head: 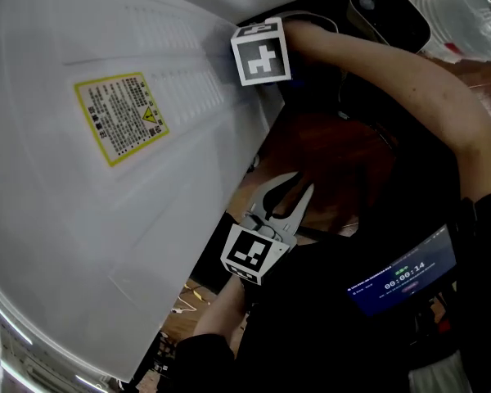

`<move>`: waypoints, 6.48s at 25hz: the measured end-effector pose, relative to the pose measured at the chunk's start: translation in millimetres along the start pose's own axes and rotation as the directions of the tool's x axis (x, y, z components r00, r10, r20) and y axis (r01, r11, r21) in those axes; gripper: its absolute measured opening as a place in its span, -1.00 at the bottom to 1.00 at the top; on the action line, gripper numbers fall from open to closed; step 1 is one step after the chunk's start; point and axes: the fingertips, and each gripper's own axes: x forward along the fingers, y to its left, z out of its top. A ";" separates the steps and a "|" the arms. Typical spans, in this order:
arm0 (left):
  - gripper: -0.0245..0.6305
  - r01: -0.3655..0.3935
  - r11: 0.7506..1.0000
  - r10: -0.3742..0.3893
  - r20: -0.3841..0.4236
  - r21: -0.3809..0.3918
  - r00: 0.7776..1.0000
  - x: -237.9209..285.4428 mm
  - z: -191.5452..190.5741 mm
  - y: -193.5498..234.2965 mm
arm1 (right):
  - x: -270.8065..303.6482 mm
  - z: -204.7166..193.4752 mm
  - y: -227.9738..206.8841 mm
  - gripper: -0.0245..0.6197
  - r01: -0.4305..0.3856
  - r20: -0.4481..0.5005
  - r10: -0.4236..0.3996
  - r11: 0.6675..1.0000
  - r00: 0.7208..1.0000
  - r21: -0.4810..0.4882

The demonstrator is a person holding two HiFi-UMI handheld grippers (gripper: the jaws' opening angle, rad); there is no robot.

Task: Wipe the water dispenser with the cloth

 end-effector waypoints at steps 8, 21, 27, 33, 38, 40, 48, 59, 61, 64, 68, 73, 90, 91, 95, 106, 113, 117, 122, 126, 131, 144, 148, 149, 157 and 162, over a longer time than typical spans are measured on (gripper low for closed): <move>-0.67 0.004 1.000 -0.003 -0.043 0.030 0.999 6.6 -3.4 8.2 | 51.3 -10.9 -57.6 -0.42 0.141 0.002 -0.141 0.990 0.990 0.016; -0.67 0.058 0.995 -0.048 -0.108 0.084 0.993 30.6 -16.9 4.4 | 98.4 -63.4 129.2 -0.42 -0.524 -0.132 0.516 0.851 0.846 -0.034; -0.67 0.048 0.996 -0.039 -0.122 0.072 0.992 28.2 -22.9 5.6 | 84.2 -24.7 -3.6 -0.41 -0.145 -0.040 0.144 0.989 0.989 -0.022; -0.67 0.045 0.998 -0.038 -0.133 0.049 0.990 26.9 -30.3 10.2 | 78.1 -24.9 -72.5 -0.41 0.110 0.035 -0.116 0.984 0.993 0.141; -0.67 0.056 0.998 -0.050 -0.142 0.036 0.989 28.7 -35.3 10.6 | 128.2 -47.6 -3.2 -0.41 -0.039 -0.013 0.040 0.996 0.999 0.082; -0.67 0.062 0.998 -0.057 -0.139 0.029 0.989 29.7 -34.3 9.1 | 150.9 -63.1 43.9 -0.42 -0.170 -0.048 0.175 0.981 0.983 0.088; -0.67 0.072 0.997 -0.072 -0.130 -0.003 0.989 29.5 -33.5 9.4 | 181.5 -91.5 146.9 -0.42 -0.490 -0.030 0.491 0.871 0.871 0.042; -0.67 0.102 0.993 -0.109 -0.131 -0.064 0.985 26.8 -44.1 8.6 | 133.9 -46.9 -73.1 -0.41 0.106 0.057 -0.113 0.989 0.992 0.101; -0.67 0.092 0.993 -0.102 -0.127 -0.079 0.987 24.9 -44.5 13.7 | 143.4 -50.3 -75.4 -0.41 0.129 0.058 -0.138 0.983 0.989 0.134; -0.67 0.077 0.994 -0.087 -0.124 -0.081 0.988 27.0 -43.3 22.7 | 171.0 -62.0 -37.5 -0.41 0.034 0.034 -0.039 0.991 0.999 0.133; -0.67 0.095 0.991 -0.107 -0.131 -0.091 0.986 32.7 -44.4 18.7 | 206.4 -86.7 51.6 -0.41 -0.202 0.030 0.200 0.959 0.979 0.199; -0.67 0.141 0.987 -0.153 -0.176 -0.080 0.972 38.4 -56.4 6.9 | 223.6 -120.3 150.6 -0.41 -0.486 0.019 0.495 0.845 0.869 0.222; -0.67 0.153 0.981 -0.178 -0.235 -0.122 0.956 38.5 -72.8 5.3 | 197.1 -71.9 -84.2 -0.41 0.199 0.084 -0.225 0.950 0.971 0.240; -0.67 0.151 0.979 -0.180 -0.242 -0.134 0.953 39.0 -70.8 6.0 | 204.0 -74.4 -78.1 -0.42 0.173 0.078 -0.198 0.951 0.977 0.255; -0.67 0.150 0.976 -0.185 -0.242 -0.158 0.952 40.5 -65.6 7.5 | 238.2 -94.5 -8.5 -0.42 0.021 0.038 -0.029 0.979 0.999 0.203; -0.67 0.146 0.974 -0.181 -0.206 -0.174 0.962 42.1 -62.8 8.6 | 237.3 -125.9 141.1 -0.43 -0.440 0.076 0.433 0.878 0.898 0.187; -0.67 0.154 0.974 -0.194 -0.253 -0.168 0.948 28.0 -89.1 7.4 | 227.6 -97.8 -55.6 -0.42 0.208 0.068 -0.248 0.911 0.966 0.355; -0.67 0.159 0.986 -0.164 -0.103 -0.049 0.981 42.1 -42.1 17.6 | 197.5 -78.6 -95.6 -0.42 0.305 0.071 -0.362 0.864 0.930 0.401; -0.67 0.108 0.987 -0.128 -0.178 -0.116 0.976 34.1 -49.9 11.1 | 218.3 -90.8 21.8 -0.43 -0.025 0.050 0.013 0.969 0.999 0.247; -0.67 0.052 0.998 -0.055 -0.063 -0.047 0.997 21.9 -11.5 16.4 | 213.5 -101.2 114.5 -0.43 -0.174 0.038 0.170 0.957 0.985 0.232; -0.67 0.008 0.999 -0.009 0.024 0.048 1.000 -11.9 42.9 4.4 | 166.6 -92.3 156.7 -0.43 -0.212 0.020 0.212 0.963 0.977 0.168; -0.67 -0.275 0.926 0.148 0.421 0.259 0.895 -166.4 123.8 -78.8 | -114.7 36.6 112.8 -0.42 0.059 0.359 -0.215 0.915 0.908 0.399; -0.67 -0.353 0.902 0.212 0.456 0.249 0.864 -216.7 116.0 -80.1 | -172.3 48.3 106.6 -0.42 0.095 0.427 -0.361 0.843 0.829 0.529; -0.67 -0.371 0.896 0.228 0.462 0.246 0.857 -227.3 113.4 -78.5 | -188.6 47.8 102.6 -0.42 0.091 0.441 -0.407 0.809 0.800 0.581; -0.67 -0.377 0.921 0.288 0.485 0.095 0.826 -267.8 81.9 -37.6 | -251.6 49.0 89.3 -0.42 0.112 0.483 -0.633 0.668 0.605 0.736; -0.67 -0.321 0.946 0.263 0.485 0.037 0.834 -277.3 62.9 -31.4 | -250.7 51.6 100.4 -0.42 0.116 0.463 -0.660 0.638 0.592 0.761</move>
